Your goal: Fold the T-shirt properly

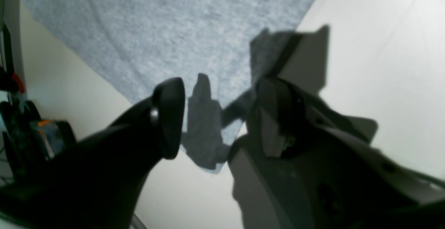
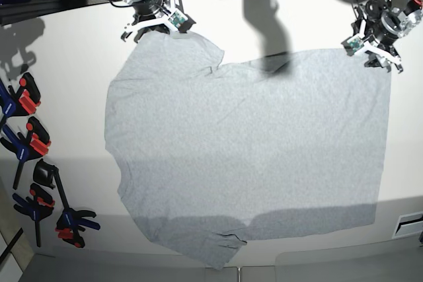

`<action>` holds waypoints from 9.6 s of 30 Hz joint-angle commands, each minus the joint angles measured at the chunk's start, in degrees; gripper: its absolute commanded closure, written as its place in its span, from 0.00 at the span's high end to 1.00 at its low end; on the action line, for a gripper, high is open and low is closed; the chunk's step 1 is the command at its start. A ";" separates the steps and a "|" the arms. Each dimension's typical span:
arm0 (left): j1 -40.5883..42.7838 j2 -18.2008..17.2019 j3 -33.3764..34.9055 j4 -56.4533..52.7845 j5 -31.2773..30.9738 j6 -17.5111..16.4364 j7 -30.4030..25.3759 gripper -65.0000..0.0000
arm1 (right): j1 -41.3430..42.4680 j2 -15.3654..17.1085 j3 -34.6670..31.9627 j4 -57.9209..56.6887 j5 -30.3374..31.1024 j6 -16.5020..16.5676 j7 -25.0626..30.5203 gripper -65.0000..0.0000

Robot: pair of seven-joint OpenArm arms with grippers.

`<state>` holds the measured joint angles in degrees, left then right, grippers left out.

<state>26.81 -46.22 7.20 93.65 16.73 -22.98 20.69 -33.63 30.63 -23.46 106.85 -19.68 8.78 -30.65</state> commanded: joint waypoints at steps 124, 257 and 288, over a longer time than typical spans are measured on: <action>-11.76 9.79 0.35 -11.34 -10.60 37.97 -17.33 0.00 | 29.44 -2.23 0.20 -2.14 6.86 -7.67 -3.26 0.00; -29.14 4.61 0.42 -26.62 -7.87 22.45 -23.96 0.25 | 55.52 -18.60 0.24 -39.06 9.38 -12.20 -10.80 0.39; -44.65 7.21 0.42 -29.29 -26.08 22.47 3.91 0.25 | 57.86 -18.56 0.26 -37.99 17.59 -9.53 -14.08 0.39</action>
<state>-16.69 -37.76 8.14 63.72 -9.65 -1.10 25.56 22.37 11.92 -23.49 67.40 -1.52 -1.02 -46.17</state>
